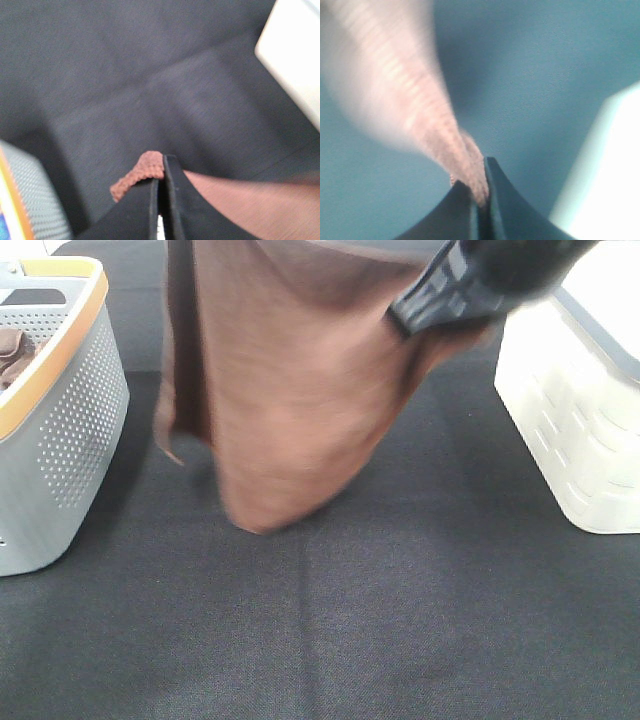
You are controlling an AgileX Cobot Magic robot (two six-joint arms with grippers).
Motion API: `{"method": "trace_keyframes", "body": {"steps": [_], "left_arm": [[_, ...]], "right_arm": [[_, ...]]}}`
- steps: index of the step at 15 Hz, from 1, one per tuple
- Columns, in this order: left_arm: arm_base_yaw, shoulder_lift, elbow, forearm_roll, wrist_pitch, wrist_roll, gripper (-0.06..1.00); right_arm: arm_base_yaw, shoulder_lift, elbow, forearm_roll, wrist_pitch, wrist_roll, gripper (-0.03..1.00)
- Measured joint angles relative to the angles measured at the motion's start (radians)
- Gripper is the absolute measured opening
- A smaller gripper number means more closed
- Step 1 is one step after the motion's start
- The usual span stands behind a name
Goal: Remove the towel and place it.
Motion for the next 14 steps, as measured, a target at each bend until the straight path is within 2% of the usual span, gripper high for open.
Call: {"method": "trace_keyframes", "body": {"steps": [1, 2, 4, 5, 7, 8, 9, 10, 11, 14], "left_arm": [[0.000, 0.000, 0.044, 0.056, 0.001, 0.000, 0.00], [0.005, 0.000, 0.072, 0.099, -0.009, 0.000, 0.00], [0.032, 0.017, 0.092, 0.155, -0.125, 0.000, 0.00], [0.032, 0.017, 0.092, 0.155, -0.125, 0.000, 0.00], [0.058, 0.049, 0.096, 0.167, -0.265, 0.000, 0.00], [0.074, 0.072, 0.098, 0.170, -0.345, 0.000, 0.00], [0.097, 0.108, 0.098, 0.172, -0.457, 0.000, 0.00], [0.111, 0.134, 0.098, 0.172, -0.526, 0.000, 0.00], [0.121, 0.161, 0.098, 0.174, -0.593, 0.000, 0.00], [0.137, 0.248, 0.098, 0.186, -0.729, 0.000, 0.00]], "right_arm": [[0.000, 0.006, -0.015, -0.167, -0.040, 0.106, 0.00], [0.000, 0.019, -0.028, -0.262, -0.074, 0.172, 0.00], [0.000, 0.077, -0.055, -0.497, -0.121, 0.296, 0.00], [0.000, 0.077, -0.055, -0.497, -0.121, 0.296, 0.00], [0.000, 0.157, -0.091, -0.780, -0.134, 0.463, 0.00], [-0.005, 0.211, -0.120, -0.987, -0.134, 0.580, 0.00], [-0.019, 0.249, -0.139, -1.103, -0.152, 0.681, 0.00], [-0.047, 0.286, -0.161, -1.205, -0.186, 0.791, 0.00], [-0.081, 0.318, -0.185, -1.269, -0.220, 0.900, 0.00], [-0.193, 0.428, -0.276, -1.309, -0.394, 1.226, 0.00]]}}
